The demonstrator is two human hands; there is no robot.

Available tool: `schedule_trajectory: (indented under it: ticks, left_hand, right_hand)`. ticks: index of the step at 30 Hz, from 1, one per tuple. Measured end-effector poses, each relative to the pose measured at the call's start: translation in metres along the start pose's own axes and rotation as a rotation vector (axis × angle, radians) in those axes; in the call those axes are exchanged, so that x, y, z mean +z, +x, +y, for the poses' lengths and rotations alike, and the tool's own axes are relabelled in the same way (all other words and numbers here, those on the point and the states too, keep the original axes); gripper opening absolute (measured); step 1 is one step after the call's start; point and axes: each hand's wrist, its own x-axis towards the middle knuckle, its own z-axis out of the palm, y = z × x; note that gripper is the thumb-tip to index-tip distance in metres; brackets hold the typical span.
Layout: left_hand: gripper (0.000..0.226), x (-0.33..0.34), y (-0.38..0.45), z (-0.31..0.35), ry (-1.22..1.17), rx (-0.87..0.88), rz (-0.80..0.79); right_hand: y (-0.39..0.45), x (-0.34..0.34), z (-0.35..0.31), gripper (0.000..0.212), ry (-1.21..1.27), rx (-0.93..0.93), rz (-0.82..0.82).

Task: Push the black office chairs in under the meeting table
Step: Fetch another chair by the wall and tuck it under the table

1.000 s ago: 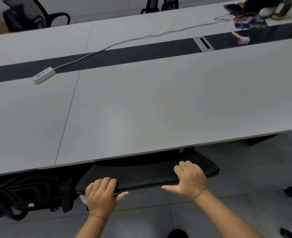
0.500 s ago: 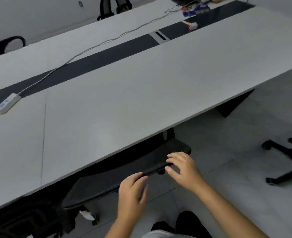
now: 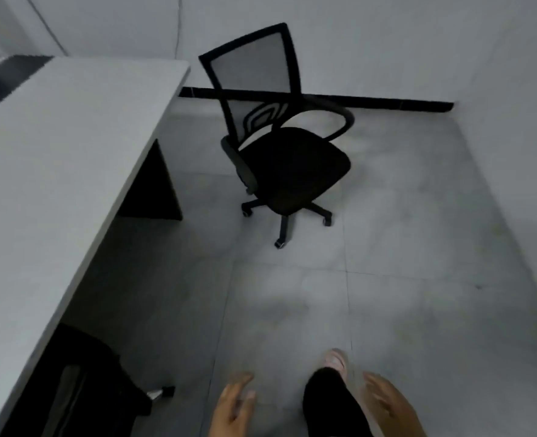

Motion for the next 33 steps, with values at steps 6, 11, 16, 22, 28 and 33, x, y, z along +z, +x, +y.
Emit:
schedule_trajectory:
  ticks: [6,11,16,22,28,33]
  left_hand:
    - [0.041,0.125,0.095,0.051,0.005,-0.063,-0.073]
    - [0.026,0.218,0.175,0.143,0.049,0.089,-0.259]
    - [0.032,0.278,0.234,0.185,0.021,0.086,-0.359]
    - [0.028,0.330,0.338,0.209,0.089,-0.028,-0.344]
    - [0.028,0.378,0.490,0.298,-0.021,-0.010,-0.425]
    - [0.026,0.430,0.585,0.372,-0.139,-0.016,-0.349]
  right_hand:
    - [0.057,-0.112,-0.106,0.051,0.035,-0.003,0.010]
    - [0.136,-0.189,-0.134,0.080,0.067,-0.115,0.061]
    - [0.191,-0.236,-0.138,0.035,0.226,-0.051,0.151]
    - [0.301,-0.271,-0.170,0.033,0.294,0.070,0.238]
    - [0.460,-0.326,-0.257,0.087,0.247,-0.024,0.196]
    - [0.547,-0.360,-0.306,0.039,0.237,-0.014,0.140]
